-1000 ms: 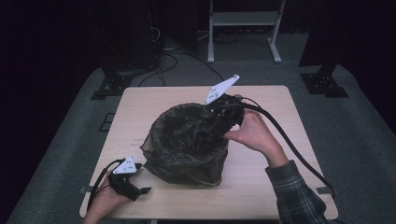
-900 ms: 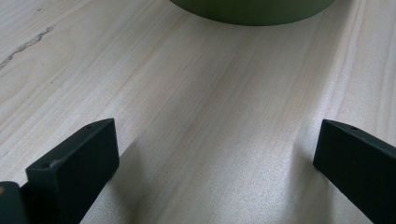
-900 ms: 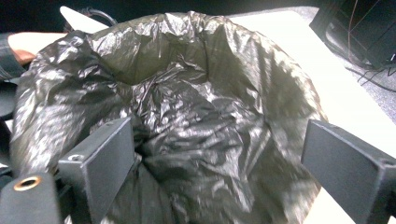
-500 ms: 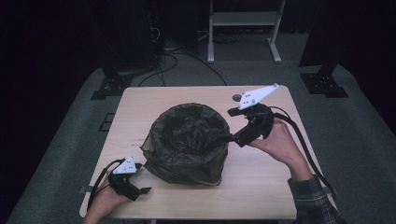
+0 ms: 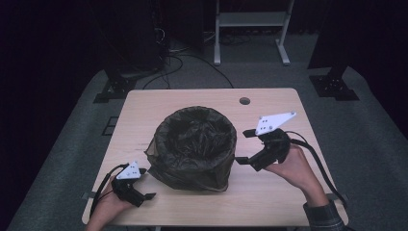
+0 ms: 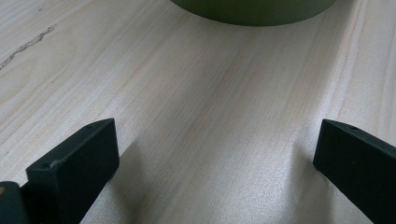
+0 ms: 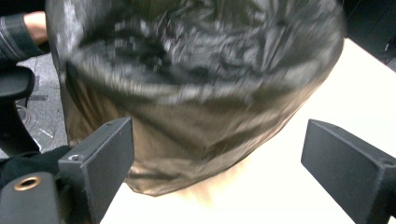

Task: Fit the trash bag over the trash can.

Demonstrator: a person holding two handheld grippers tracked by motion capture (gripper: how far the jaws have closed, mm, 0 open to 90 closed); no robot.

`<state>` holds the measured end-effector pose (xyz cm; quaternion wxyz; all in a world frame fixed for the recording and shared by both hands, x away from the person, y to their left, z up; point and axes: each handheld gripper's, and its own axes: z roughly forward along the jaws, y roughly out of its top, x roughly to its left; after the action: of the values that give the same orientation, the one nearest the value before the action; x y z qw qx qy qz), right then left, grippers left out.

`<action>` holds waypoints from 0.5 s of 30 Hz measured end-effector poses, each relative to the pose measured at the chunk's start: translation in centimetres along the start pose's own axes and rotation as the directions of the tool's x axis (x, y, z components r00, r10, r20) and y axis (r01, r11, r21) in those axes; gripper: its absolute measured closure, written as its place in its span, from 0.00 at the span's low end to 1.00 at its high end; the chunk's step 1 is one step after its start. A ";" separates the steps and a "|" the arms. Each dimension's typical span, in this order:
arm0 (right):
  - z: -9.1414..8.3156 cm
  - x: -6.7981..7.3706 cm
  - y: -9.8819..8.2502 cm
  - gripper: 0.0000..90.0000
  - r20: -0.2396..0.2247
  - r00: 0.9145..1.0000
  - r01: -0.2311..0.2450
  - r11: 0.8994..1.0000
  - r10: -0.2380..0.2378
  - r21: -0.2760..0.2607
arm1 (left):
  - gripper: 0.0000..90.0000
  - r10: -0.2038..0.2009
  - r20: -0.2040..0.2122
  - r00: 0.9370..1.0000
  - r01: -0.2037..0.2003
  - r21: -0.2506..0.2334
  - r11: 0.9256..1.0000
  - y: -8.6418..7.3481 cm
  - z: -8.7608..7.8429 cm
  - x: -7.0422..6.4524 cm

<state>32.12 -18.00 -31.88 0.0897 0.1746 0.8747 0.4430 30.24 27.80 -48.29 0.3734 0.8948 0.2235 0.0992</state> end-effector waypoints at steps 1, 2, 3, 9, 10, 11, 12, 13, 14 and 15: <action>0.2 0.1 -0.4 0.09 -0.004 1.000 -0.003 1.000 0.003 -0.002 | 0.00 0.000 0.000 1.000 0.000 0.000 1.000 0.0 0.0 0.0; 0.5 0.2 -0.8 0.09 -0.007 1.000 -0.008 1.000 0.008 -0.003 | 0.00 0.000 0.000 1.000 0.000 0.000 1.000 0.0 0.0 0.0; 0.7 0.3 -1.2 0.09 -0.009 1.000 -0.010 1.000 0.010 -0.001 | 0.00 0.000 0.000 1.000 0.000 0.000 1.000 0.0 0.0 0.0; 1.8 0.7 -3.4 0.09 -0.012 0.999 -0.031 0.999 0.032 0.007 | 0.00 0.000 -0.001 1.000 0.000 0.001 1.000 0.0 0.0 0.0; 2.1 0.8 -3.8 0.09 -0.015 0.999 -0.033 0.999 0.033 0.009 | 0.00 -0.001 -0.001 1.000 0.001 0.001 1.000 0.0 0.0 0.0; 2.3 0.8 -4.1 0.09 -0.016 0.999 -0.033 0.999 0.033 0.012 | 0.00 -0.001 -0.001 1.000 0.001 0.001 1.000 0.0 0.0 0.0; 2.5 0.9 -4.5 0.09 -0.015 0.999 -0.033 0.999 0.033 0.013 | 0.00 -0.005 -0.002 1.000 0.005 -0.001 1.000 0.0 0.0 0.0; 2.7 0.9 -4.8 0.09 -0.018 0.999 -0.040 0.999 0.040 0.012 | 0.00 -0.003 -0.002 1.000 0.003 0.000 1.000 0.0 0.0 0.0; 2.9 1.0 -5.2 0.09 -0.019 0.999 -0.041 0.999 0.042 0.012 | 0.00 -0.004 -0.002 1.000 0.004 0.000 1.000 0.0 0.0 0.0; 3.0 1.0 -5.5 0.09 -0.019 0.999 -0.043 0.999 0.043 0.013 | 0.00 -0.004 -0.002 1.000 0.004 0.000 1.000 0.0 0.0 0.0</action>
<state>30.86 -18.34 -38.13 0.0707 0.1898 0.8743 0.4412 30.24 27.78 -48.29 0.3735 0.8942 0.2258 0.0994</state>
